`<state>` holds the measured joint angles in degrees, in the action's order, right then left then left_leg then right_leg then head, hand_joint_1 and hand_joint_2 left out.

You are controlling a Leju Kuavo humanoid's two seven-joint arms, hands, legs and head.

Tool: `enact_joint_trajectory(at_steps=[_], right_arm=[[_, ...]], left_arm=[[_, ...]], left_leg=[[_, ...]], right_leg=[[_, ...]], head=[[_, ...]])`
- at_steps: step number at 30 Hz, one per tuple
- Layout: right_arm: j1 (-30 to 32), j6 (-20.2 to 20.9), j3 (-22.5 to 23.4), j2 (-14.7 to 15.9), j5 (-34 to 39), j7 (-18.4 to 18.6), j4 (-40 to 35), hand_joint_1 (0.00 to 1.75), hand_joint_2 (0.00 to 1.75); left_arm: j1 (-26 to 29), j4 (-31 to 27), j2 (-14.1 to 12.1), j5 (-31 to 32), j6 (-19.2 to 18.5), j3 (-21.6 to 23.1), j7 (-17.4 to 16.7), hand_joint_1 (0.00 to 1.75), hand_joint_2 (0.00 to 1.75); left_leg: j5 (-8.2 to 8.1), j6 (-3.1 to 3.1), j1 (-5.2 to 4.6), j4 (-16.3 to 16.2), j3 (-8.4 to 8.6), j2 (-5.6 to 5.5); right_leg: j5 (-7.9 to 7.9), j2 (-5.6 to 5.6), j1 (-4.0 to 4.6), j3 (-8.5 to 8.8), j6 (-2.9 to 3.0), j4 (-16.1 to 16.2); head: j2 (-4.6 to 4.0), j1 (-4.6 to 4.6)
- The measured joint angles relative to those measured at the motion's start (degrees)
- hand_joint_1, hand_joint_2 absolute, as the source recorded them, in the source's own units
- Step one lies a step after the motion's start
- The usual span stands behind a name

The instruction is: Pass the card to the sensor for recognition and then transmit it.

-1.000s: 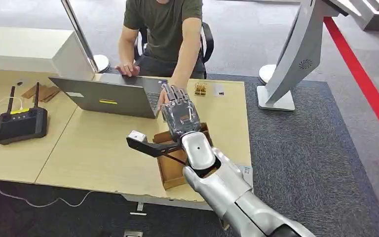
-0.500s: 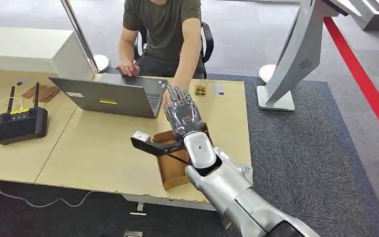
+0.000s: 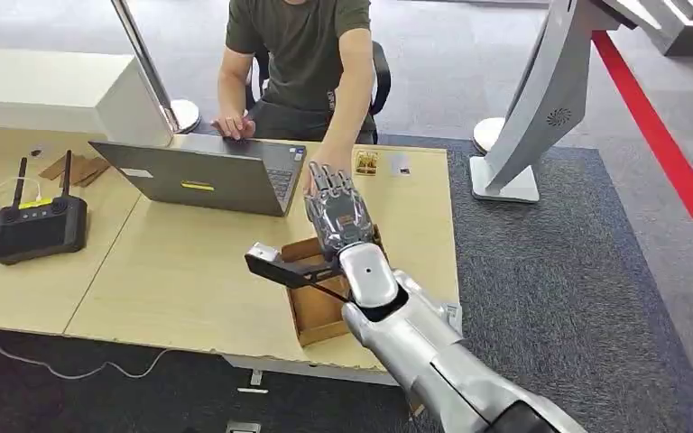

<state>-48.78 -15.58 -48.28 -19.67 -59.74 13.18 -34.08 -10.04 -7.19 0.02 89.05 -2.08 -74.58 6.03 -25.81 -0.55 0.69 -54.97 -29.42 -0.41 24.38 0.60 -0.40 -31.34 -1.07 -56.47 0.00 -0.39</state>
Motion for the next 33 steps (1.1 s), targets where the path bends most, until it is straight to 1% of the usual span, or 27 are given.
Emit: enact_joint_trajectory(at_steps=[6,10,21,23,25,26,29,33], right_arm=[[-0.4,-1.1,0.2,0.2,-1.4,1.1,1.1,0.0,1.75],[-0.6,-2.0,0.6,0.9,-2.6,1.8,1.5,0.0,1.75],[-0.6,-3.2,1.7,2.1,-5.1,3.1,1.6,0.0,1.75],[-0.5,-4.3,1.9,2.2,-5.0,3.1,1.5,0.0,1.75],[-0.5,-6.5,2.7,2.4,-2.6,3.0,1.3,0.0,1.75],[-0.4,-7.9,3.4,2.5,0.2,2.6,1.1,0.0,1.75],[0.7,-14.2,6.7,3.5,14.1,-0.8,-0.3,0.0,1.75],[2.3,-20.1,11.2,5.7,27.5,-5.1,-2.7,0.0,1.75]], left_arm=[[-0.3,0.0,0.0,0.0,0.0,0.6,-0.4,0.0,1.75],[-0.8,0.0,0.0,0.0,0.0,1.4,-0.9,0.0,1.75],[-1.0,0.0,0.1,0.0,-0.1,2.8,-0.9,0.0,1.75],[-1.1,0.0,0.1,0.0,-0.1,2.9,-0.9,0.0,1.75],[-1.0,0.0,0.1,0.0,-0.1,3.0,-0.9,0.0,1.75],[-1.0,0.0,0.1,0.0,-0.1,3.1,-0.9,0.0,1.75],[-1.1,0.0,0.2,0.0,0.0,3.8,-1.1,0.0,1.75],[-1.2,0.0,0.3,0.0,0.0,4.4,-1.5,0.0,1.75]], left_leg=[[0.01,0.0,0.0,0.0,0.03,0.01],[0.01,-0.01,0.0,0.0,0.03,0.01],[0.01,0.0,0.0,0.0,0.02,0.02],[0.01,0.0,0.0,0.0,0.02,0.02],[0.01,0.0,0.0,0.0,0.03,0.01],[0.01,-0.01,0.0,0.0,0.04,0.01],[0.01,0.0,-0.01,0.0,0.05,0.0],[0.01,0.0,-0.02,0.0,0.06,0.02]], right_leg=[[-0.01,0.0,0.0,0.0,0.01,0.0],[-0.02,0.0,0.0,0.01,0.01,0.0],[-0.02,0.01,0.0,0.0,0.01,0.0],[-0.02,0.01,0.0,0.0,0.01,0.0],[-0.02,0.01,0.0,0.0,0.01,0.0],[-0.02,0.01,0.0,-0.01,0.01,0.0],[-0.03,0.0,-0.01,0.01,0.0,0.0],[-0.07,0.04,-0.01,0.02,-0.05,0.1]], head=[[0.0,0.0],[0.0,-0.02],[0.0,-0.02],[0.0,-0.02],[0.0,0.0],[0.0,-0.02],[0.0,-0.02],[0.0,-0.02]])
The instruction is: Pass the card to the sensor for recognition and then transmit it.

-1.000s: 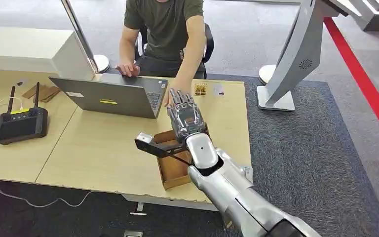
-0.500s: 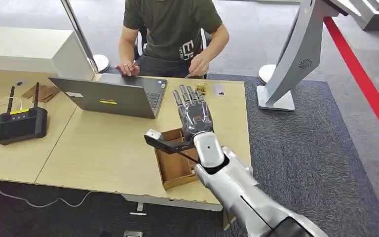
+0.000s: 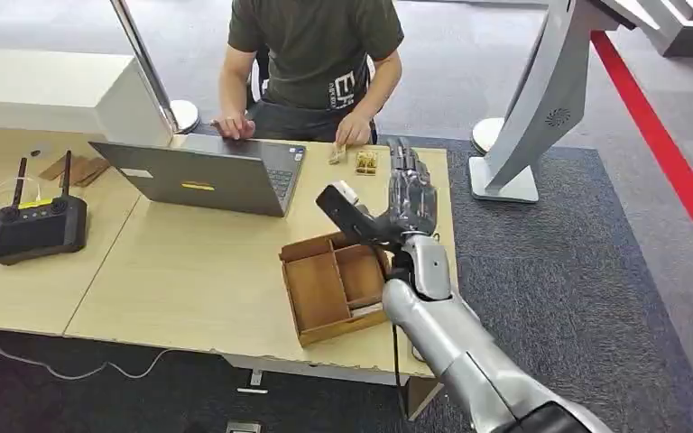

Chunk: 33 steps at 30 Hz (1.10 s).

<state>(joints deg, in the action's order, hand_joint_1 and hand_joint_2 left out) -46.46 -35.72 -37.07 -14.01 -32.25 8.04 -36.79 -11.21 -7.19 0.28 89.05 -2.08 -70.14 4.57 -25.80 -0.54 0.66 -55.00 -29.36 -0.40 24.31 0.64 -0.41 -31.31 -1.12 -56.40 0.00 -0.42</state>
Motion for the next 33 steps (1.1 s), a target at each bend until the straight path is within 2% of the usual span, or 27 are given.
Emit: enact_joint_trajectory(at_steps=[1,3,6,7,9,16,20,23,27,28,29,31,33], right_arm=[[0.6,-2.2,1.2,0.5,4.5,-1.7,-0.8,0.0,1.75],[2.1,-3.8,3.9,1.4,14.8,-5.9,-2.6,0.0,1.75],[6.1,-3.8,12.5,3.7,38.0,-14.3,-6.9,0.0,1.75],[7.4,-3.8,15.0,4.5,42.7,-16.6,-7.7,0.0,1.75],[10.1,-3.8,19.9,6.4,46.3,-20.2,-9.5,0.0,1.75],[16.3,-3.8,37.1,9.5,52.7,-26.9,-12.9,0.0,1.75],[18.7,-3.8,45.8,11.8,50.5,-30.4,-12.0,0.0,1.75],[20.4,-3.8,53.0,14.4,51.9,-32.6,-8.3,0.0,1.75],[26.8,-3.8,63.9,19.1,50.3,-36.0,2.1,0.0,1.75],[29.6,-3.8,66.8,20.2,48.7,-35.5,5.0,0.0,1.75],[32.4,-3.8,70.0,20.8,46.8,-33.3,7.9,0.0,1.75],[36.5,-3.8,74.7,20.9,42.7,-28.6,12.3,0.0,1.75],[39.5,-3.8,79.1,20.3,39.3,-26.2,16.1,0.0,1.75]], left_arm=[[-0.1,0.0,0.0,0.0,0.0,0.2,-0.2,0.0,1.75],[-0.2,0.0,0.1,0.0,0.2,0.8,-0.6,0.0,1.75],[-0.4,0.0,0.3,0.0,0.3,1.8,-1.0,0.0,1.75],[-0.4,0.0,0.3,0.0,0.4,2.0,-1.0,0.0,1.75],[-0.3,0.0,0.3,0.0,0.6,2.4,-1.1,0.0,1.75],[0.1,0.0,0.3,-0.4,1.0,2.7,0.3,0.0,1.75],[0.5,0.0,0.2,-1.2,1.0,2.6,1.1,0.0,1.75],[1.0,0.0,0.0,-2.6,0.6,2.4,1.6,0.0,1.75],[2.7,0.0,-0.4,-5.0,0.6,1.2,1.7,0.0,1.75],[3.1,0.0,-0.5,-5.5,0.6,0.8,1.7,0.0,1.75],[3.4,0.0,-0.6,-5.7,0.7,0.5,1.7,0.0,1.75],[3.5,0.0,-0.8,-6.3,0.9,-0.3,1.5,0.0,1.75],[3.4,0.0,-0.9,-6.6,0.9,-0.9,1.5,0.0,1.75]], left_leg=[[0.0,0.0,0.0,0.0,0.0,0.0],[0.0,0.0,0.0,0.0,0.04,0.04],[-0.01,0.02,0.02,0.0,0.07,-0.13],[-0.01,0.02,0.02,0.0,0.05,-0.12],[-0.02,0.02,0.0,0.0,0.0,-0.06],[-0.06,0.08,-0.01,0.0,0.0,0.06],[-0.09,0.11,-0.02,0.0,-0.02,0.07],[-0.11,0.15,0.0,0.0,0.03,0.07],[-0.27,0.33,0.02,0.0,0.08,-0.12],[-0.34,0.36,0.03,0.0,0.08,-0.12],[-0.42,0.38,0.03,0.0,0.06,-0.14],[-0.51,0.31,0.04,0.0,0.04,-0.08],[-0.61,0.22,0.04,0.1,0.09,0.09]], right_leg=[[0.0,0.0,0.0,0.0,0.0,0.0],[0.0,0.01,0.0,-0.01,0.0,0.1],[0.01,-0.1,0.01,0.13,-0.01,0.1],[0.0,-0.1,0.01,0.13,-0.01,0.1],[-0.05,-0.02,-0.01,0.09,-0.08,0.1],[-0.08,0.09,-0.02,0.06,-0.14,0.2],[-0.08,0.13,-0.02,0.0,-0.14,0.2],[-0.03,0.11,-0.01,0.06,-0.2,0.3],[0.15,-0.09,0.06,0.25,-0.32,0.4],[0.21,-0.1,0.05,0.28,-0.28,0.4],[0.24,-0.1,0.06,0.29,-0.3,0.4],[0.3,-0.02,0.04,0.26,-0.23,0.4],[0.37,0.15,0.04,0.27,-0.14,0.3]], head=[[0.0,0.02],[0.0,-0.02],[0.0,0.02],[0.0,0.02],[0.0,0.02],[0.0,0.0],[0.0,0.0],[0.0,-0.02],[0.0,0.0],[0.0,0.04],[0.0,0.0],[0.0,0.0],[0.0,-0.07]])
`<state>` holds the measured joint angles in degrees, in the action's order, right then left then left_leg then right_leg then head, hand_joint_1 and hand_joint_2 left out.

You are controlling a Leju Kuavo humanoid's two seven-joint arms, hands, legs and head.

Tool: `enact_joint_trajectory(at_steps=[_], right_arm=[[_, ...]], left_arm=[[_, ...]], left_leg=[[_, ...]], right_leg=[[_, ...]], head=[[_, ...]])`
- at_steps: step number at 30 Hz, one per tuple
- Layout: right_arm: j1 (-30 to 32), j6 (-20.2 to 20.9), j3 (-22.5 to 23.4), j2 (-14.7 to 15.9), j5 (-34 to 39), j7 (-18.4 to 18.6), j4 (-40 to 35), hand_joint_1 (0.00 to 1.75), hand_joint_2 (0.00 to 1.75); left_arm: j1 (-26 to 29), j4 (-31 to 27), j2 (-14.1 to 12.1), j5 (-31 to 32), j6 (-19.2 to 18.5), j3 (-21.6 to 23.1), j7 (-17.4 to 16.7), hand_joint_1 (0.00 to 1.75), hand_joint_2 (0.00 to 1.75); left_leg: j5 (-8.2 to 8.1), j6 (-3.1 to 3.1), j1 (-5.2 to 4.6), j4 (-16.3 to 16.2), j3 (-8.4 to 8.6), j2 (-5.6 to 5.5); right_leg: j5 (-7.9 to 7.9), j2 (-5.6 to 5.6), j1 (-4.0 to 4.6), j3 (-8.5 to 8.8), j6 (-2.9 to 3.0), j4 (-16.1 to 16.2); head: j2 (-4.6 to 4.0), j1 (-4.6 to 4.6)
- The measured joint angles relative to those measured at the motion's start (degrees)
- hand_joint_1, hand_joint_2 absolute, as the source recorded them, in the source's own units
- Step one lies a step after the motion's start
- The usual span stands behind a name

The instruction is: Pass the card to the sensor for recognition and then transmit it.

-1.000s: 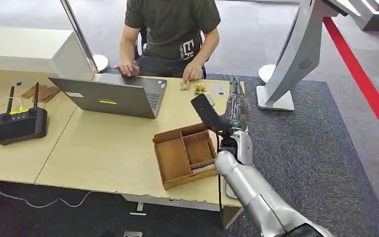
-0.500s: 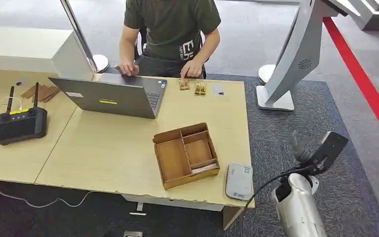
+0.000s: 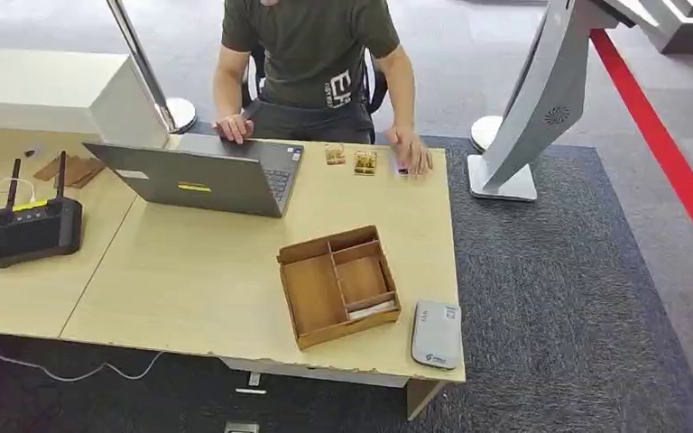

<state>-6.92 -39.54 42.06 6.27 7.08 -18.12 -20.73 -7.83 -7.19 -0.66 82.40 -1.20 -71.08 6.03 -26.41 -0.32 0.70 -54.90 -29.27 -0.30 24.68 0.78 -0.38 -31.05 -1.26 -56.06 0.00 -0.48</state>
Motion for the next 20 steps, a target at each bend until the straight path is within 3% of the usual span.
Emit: enact_joint_trajectory(at_steps=[3,6,10,15,19,20], right_arm=[[1.3,0.1,7.4,-1.5,-9.4,5.7,3.6,0.0,1.75],[0.4,2.1,12.8,-3.0,-13.0,9.5,5.9,0.0,1.75],[-0.1,14.1,17.2,-5.1,-16.0,11.4,8.0,0.0,1.75],[-0.1,34.0,16.7,-5.7,-31.0,12.1,9.2,0.0,1.75],[-0.9,38.6,12.5,-5.6,-45.2,15.7,9.3,0.02,1.75],[-1.2,41.1,10.8,-5.6,-48.0,16.6,9.4,0.12,1.75]], left_arm=[[-0.3,0.0,-0.2,-0.5,0.0,-1.2,0.0,0.0,1.75],[-0.4,0.0,-0.2,-0.9,0.0,-2.0,0.0,0.0,1.75],[-0.4,0.0,-0.2,-0.9,0.0,-2.9,0.0,0.0,1.75],[-0.4,0.0,-0.2,-0.2,-0.2,-3.9,0.5,0.0,1.75],[-0.4,0.0,-0.3,0.4,-1.4,-4.2,0.7,0.0,1.75],[-0.4,0.0,-0.3,0.5,-1.8,-4.3,0.7,0.0,1.75]], left_leg=[[0.01,-0.02,0.01,0.0,0.04,0.12],[0.07,-0.06,0.02,0.0,0.11,0.12],[0.2,-0.08,0.01,0.0,0.11,0.09],[0.25,-0.04,0.0,0.0,0.13,0.09],[0.25,-0.03,-0.01,0.0,0.14,0.07],[0.25,-0.03,-0.01,0.0,0.15,0.08]], right_leg=[[0.0,0.14,0.01,-0.03,0.02,0.0],[0.0,0.13,0.02,0.0,0.03,0.0],[-0.07,0.07,0.01,0.05,0.05,-0.1],[-0.12,0.07,0.0,0.09,0.05,0.0],[-0.17,0.04,0.0,0.14,0.01,0.0],[-0.17,0.04,0.0,0.14,0.01,0.0]], head=[[0.0,0.04],[0.0,0.05],[0.0,0.04],[0.0,0.07],[0.0,0.07],[0.0,0.07]])
